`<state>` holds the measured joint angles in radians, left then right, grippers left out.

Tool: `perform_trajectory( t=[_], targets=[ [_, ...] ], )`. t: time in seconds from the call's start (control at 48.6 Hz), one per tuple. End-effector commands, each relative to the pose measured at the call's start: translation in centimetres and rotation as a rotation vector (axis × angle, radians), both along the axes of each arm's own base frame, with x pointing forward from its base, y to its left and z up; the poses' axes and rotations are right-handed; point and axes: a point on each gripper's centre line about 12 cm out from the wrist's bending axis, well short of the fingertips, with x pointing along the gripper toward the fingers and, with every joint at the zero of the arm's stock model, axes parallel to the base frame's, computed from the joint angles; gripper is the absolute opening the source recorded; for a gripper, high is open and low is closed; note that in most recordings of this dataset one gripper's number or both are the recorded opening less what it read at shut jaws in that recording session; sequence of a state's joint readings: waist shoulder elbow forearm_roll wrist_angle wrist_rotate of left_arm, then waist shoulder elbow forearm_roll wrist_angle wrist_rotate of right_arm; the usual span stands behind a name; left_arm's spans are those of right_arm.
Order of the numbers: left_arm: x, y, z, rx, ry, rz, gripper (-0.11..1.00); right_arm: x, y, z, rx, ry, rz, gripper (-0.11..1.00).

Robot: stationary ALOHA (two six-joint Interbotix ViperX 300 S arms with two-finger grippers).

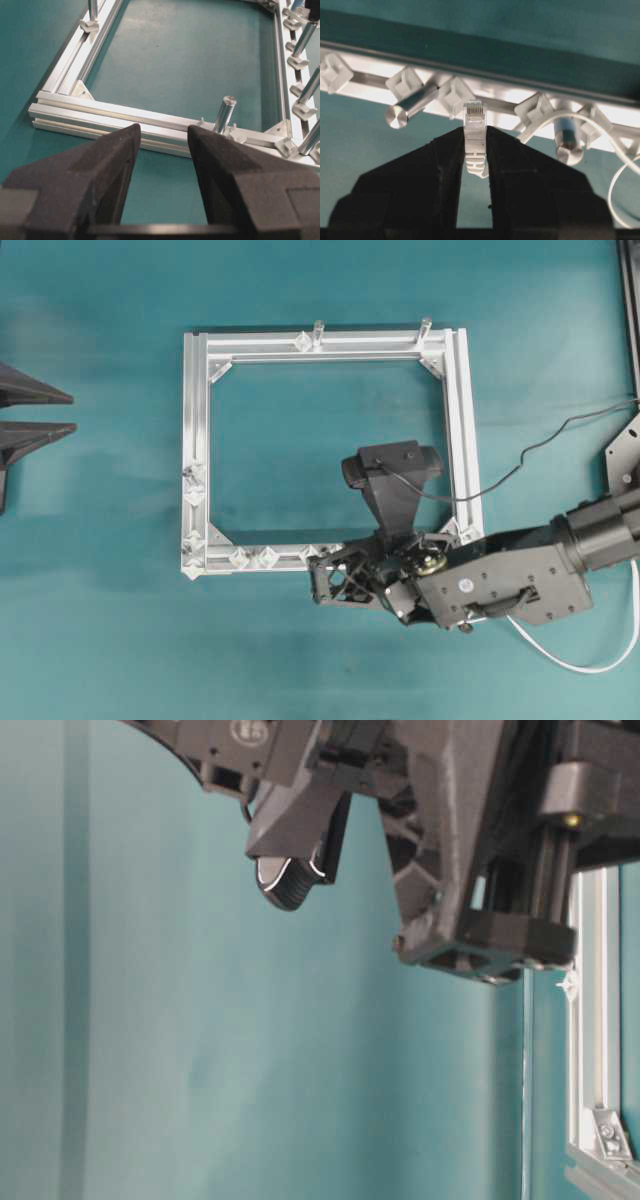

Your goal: Move the cable alternately left and right between 8 closely spaced pins so it hooks onto each one.

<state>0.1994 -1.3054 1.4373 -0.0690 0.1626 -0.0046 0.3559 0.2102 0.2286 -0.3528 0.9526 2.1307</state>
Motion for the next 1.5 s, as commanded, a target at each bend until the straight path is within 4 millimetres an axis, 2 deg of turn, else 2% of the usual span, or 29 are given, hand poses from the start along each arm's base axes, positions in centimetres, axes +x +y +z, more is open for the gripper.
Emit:
perform_trajectory(
  t=[0.0,0.309,0.535,0.823,1.112,1.482],
  targets=[
    [0.2,0.1,0.7,0.003,-0.015,0.004,0.50,0.3,1.0,1.2,0.015,-0.035,0.011,0.16],
    [0.2,0.1,0.7,0.003,-0.015,0.004,0.50,0.6,3.8,1.4,0.038,-0.051,0.003,0.16],
    [0.2,0.1,0.7,0.003,-0.015,0.004,0.50,1.3,5.9,2.3,0.031,-0.049,0.015,0.16],
    [0.2,0.1,0.7,0.003,-0.015,0.004,0.50,2.4,7.3,2.7,0.024,-0.041,0.016,0.16],
    [0.2,0.1,0.7,0.003,-0.015,0.004,0.50,3.0,6.9,2.8,0.031,-0.050,0.007,0.16],
    [0.2,0.1,0.7,0.003,-0.015,0.004,0.50,5.9,6.0,2.8,0.038,-0.117,0.044,0.16]
  ],
)
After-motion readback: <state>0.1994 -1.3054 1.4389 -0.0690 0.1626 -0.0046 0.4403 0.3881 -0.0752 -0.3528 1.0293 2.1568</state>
